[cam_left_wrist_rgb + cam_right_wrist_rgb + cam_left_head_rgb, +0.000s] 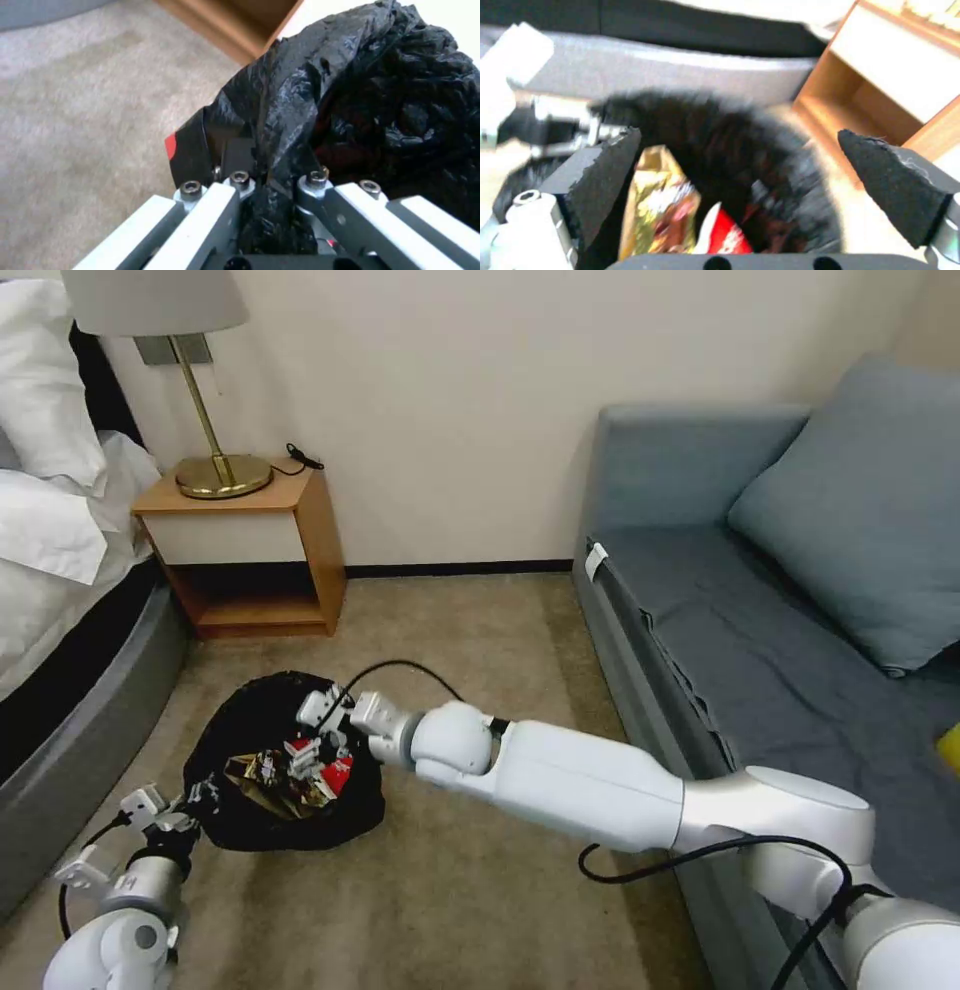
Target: Pick up the trash bin, then pick up the garbage on the floor and place it into the trash bin.
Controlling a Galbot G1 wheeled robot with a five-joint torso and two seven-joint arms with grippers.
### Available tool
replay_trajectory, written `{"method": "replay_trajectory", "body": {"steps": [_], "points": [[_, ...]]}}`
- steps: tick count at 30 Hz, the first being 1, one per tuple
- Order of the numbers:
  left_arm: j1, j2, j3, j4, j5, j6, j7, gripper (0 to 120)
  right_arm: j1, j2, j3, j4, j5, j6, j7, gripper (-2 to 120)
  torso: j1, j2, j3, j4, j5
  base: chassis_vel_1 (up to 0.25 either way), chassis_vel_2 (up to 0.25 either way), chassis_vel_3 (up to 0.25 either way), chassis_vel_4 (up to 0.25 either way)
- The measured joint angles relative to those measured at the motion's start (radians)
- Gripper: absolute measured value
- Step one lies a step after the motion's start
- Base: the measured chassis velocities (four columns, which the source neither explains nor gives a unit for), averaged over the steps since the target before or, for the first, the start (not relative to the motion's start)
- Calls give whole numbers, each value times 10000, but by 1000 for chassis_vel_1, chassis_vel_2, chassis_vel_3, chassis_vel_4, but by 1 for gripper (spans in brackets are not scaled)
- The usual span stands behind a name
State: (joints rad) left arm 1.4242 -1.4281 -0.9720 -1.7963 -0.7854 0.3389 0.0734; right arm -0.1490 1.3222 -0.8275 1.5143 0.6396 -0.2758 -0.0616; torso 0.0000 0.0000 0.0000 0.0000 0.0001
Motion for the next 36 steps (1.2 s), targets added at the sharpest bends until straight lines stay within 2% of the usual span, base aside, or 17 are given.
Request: {"method": "replay_trajectory", "body": {"steps": [3, 4, 8, 17, 20, 29, 36], "points": [[-69, -17, 119, -64, -566, 398, -813, 4, 94, -222, 299, 477, 10, 17, 3, 100, 0, 0, 0, 0, 0, 0, 0, 0, 0], [-69, -17, 119, -64, -566, 398, -813, 4, 94, -222, 299, 477, 10, 17, 3, 100, 0, 0, 0, 0, 0, 0, 0, 0, 0], [-184, -24, 245, -81, -1299, 780, -1758, 4, 85, -460, 499, 906, 22, 20, 32, 100, 0, 0, 0, 0, 0, 0, 0, 0, 0], [-290, 9, 288, -61, -1836, 1243, -2712, 4, -53, -1006, 761, 1466, 72, 14, 62, 100, 0, 0, 0, 1, 1, 0, 0, 0, 0], [-356, 15, 303, 12, -2056, 1354, -3200, 4, -170, -1287, 896, 1657, 71, 3, 81, 100, 0, 0, 0, 0, 1, 0, 0, 0, 0], [-421, -6, 347, 164, -2093, 1392, -3456, 4, -524, -2010, 1187, 2112, 11, -16, 93, 100, 0, 0, 0, 1, 4, 0, 0, 0, 0], [-331, -118, 409, 112, -2164, 1390, -3540, 29, -933, -2687, 1510, 2572, -100, -73, 131, 100, 0, 1, -1, 0, 1, 0, 0, 0, 0]]}}
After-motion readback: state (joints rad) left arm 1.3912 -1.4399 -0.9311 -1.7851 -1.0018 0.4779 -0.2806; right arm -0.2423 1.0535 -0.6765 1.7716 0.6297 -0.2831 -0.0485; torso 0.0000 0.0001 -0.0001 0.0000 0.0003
